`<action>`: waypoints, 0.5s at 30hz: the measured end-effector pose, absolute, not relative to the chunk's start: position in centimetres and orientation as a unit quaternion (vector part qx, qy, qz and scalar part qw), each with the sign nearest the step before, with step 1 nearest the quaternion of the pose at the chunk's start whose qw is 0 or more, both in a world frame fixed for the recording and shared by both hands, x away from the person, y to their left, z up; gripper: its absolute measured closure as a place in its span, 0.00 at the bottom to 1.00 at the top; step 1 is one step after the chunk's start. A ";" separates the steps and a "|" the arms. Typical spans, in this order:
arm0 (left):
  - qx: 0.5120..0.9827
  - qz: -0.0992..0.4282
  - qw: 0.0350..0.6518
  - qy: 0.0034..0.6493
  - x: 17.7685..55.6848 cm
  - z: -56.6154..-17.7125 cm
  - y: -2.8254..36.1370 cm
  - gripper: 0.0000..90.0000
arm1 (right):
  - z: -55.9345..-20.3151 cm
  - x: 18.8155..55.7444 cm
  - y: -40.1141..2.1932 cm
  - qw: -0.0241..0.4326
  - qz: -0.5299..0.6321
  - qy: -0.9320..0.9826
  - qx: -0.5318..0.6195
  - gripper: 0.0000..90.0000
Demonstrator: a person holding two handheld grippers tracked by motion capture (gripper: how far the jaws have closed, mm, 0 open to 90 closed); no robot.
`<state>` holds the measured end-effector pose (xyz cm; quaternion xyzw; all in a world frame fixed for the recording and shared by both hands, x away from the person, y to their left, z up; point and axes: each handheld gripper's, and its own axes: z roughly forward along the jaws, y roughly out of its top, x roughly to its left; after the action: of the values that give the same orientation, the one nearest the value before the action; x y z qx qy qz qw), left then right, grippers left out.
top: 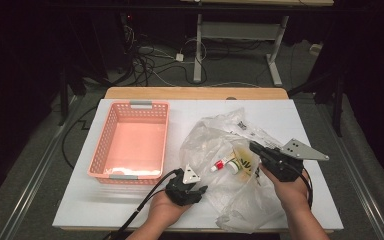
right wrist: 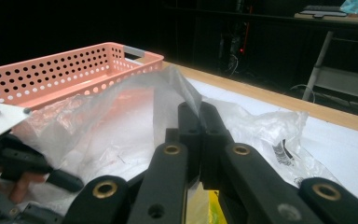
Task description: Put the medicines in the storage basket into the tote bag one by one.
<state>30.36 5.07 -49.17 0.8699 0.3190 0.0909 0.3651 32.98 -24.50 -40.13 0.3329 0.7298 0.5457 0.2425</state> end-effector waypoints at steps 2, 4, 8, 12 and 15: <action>0.872 0.086 0.366 0.313 30.3 -49.2 5.1 0.89 | -40.1 32.9 -24.5 0.244 0.545 0.730 0.333 1.00; 0.872 0.084 0.367 0.312 30.3 -49.2 5.1 0.98 | -40.1 32.8 -24.4 0.243 0.544 0.730 0.335 1.00; 0.866 0.098 0.372 0.319 30.1 -49.1 5.3 0.98 | -40.1 32.6 -24.4 0.248 0.542 0.731 0.332 1.00; 0.828 0.113 0.428 0.345 29.6 -48.9 6.6 0.98 | -40.2 32.5 -24.4 0.247 0.541 0.731 0.335 1.00; 0.812 0.127 0.448 0.352 29.2 -48.9 7.1 0.98 | -40.3 32.5 -24.4 0.248 0.540 0.732 0.334 1.00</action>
<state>29.25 7.05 -48.85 0.8122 0.3515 0.1265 0.4480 32.49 -24.45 -40.32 0.3344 0.7315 0.5400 0.2479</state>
